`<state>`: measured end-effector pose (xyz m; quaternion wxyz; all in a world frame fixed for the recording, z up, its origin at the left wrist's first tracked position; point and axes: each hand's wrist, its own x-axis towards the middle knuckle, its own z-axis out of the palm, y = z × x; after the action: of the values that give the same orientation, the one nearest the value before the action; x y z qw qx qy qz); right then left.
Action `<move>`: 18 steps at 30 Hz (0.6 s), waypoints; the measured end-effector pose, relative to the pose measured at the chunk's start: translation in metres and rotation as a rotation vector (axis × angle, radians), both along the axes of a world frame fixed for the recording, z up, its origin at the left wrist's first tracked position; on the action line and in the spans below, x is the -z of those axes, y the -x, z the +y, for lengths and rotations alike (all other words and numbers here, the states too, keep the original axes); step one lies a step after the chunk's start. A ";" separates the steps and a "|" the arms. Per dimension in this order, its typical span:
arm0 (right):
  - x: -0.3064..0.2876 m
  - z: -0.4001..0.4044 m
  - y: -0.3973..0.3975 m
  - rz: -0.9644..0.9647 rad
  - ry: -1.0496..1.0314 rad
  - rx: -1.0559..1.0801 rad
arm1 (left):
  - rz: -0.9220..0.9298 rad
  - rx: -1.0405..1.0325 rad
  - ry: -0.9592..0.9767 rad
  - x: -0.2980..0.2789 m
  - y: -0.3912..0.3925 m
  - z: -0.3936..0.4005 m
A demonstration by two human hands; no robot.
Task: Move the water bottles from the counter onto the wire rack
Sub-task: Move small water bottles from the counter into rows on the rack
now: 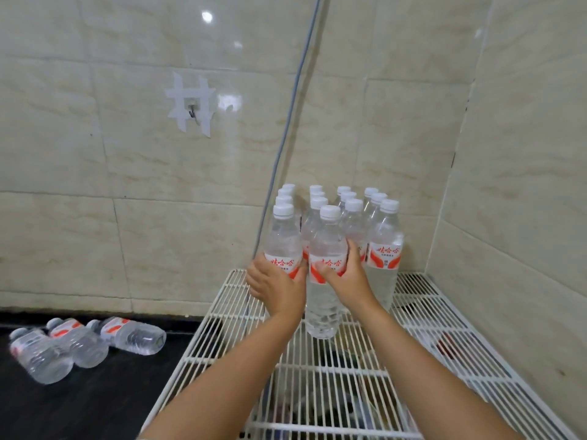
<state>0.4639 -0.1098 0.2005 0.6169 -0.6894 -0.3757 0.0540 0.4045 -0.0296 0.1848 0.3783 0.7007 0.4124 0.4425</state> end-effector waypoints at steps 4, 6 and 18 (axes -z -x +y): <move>-0.003 -0.013 -0.006 -0.049 0.106 -0.020 | 0.018 0.117 -0.054 0.009 0.007 0.004; -0.002 -0.017 -0.003 -0.096 0.153 0.021 | 0.005 0.243 -0.084 0.014 0.014 0.011; 0.008 -0.014 0.002 -0.149 0.224 0.066 | -0.079 0.294 -0.095 0.016 0.027 0.018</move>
<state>0.4622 -0.1233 0.1921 0.5081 -0.7680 -0.3891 0.0239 0.3772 -0.0115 0.1688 0.4213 0.7528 0.2687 0.4285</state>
